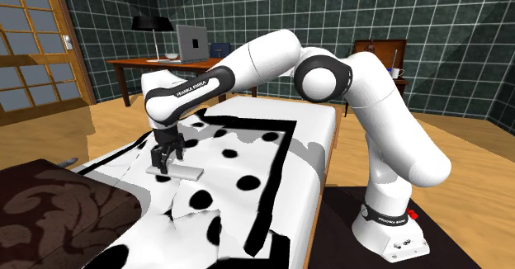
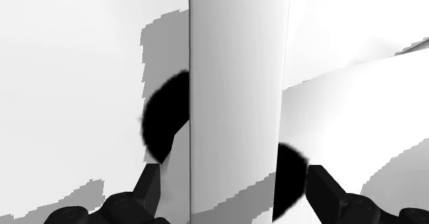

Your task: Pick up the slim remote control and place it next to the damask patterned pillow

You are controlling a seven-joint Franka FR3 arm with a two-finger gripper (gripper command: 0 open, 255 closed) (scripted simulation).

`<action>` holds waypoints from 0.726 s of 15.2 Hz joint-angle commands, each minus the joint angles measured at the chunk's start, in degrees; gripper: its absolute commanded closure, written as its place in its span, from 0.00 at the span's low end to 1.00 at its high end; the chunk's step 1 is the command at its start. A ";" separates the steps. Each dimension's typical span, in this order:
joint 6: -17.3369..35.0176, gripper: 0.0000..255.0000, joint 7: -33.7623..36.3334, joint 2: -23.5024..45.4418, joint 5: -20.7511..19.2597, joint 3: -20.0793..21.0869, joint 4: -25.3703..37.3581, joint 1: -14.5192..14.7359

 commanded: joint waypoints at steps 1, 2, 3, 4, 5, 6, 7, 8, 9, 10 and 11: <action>-2.39 0.00 0.20 -1.14 -0.24 -0.14 1.28 0.10; -4.01 0.00 0.29 -1.66 -0.37 -0.21 2.38 0.10; -5.32 0.00 0.36 -2.02 -0.46 -0.26 3.34 0.09; -5.32 0.00 0.36 -2.02 -0.46 -0.26 3.34 0.09; -5.31 0.00 0.36 -2.02 -0.46 -0.26 3.33 0.09; -5.31 0.00 0.36 -2.02 -0.46 -0.26 3.34 0.09; -5.32 0.00 0.36 -2.02 -0.46 -0.26 3.34 0.09; -5.32 0.00 0.36 -2.02 -0.46 -0.26 3.34 0.09; -5.32 0.00 0.36 -2.02 -0.46 -0.26 3.34 0.09; -5.32 0.00 0.36 -2.02 -0.46 -0.26 3.34 0.09; -5.32 0.00 0.36 -2.02 -0.46 -0.26 3.34 0.09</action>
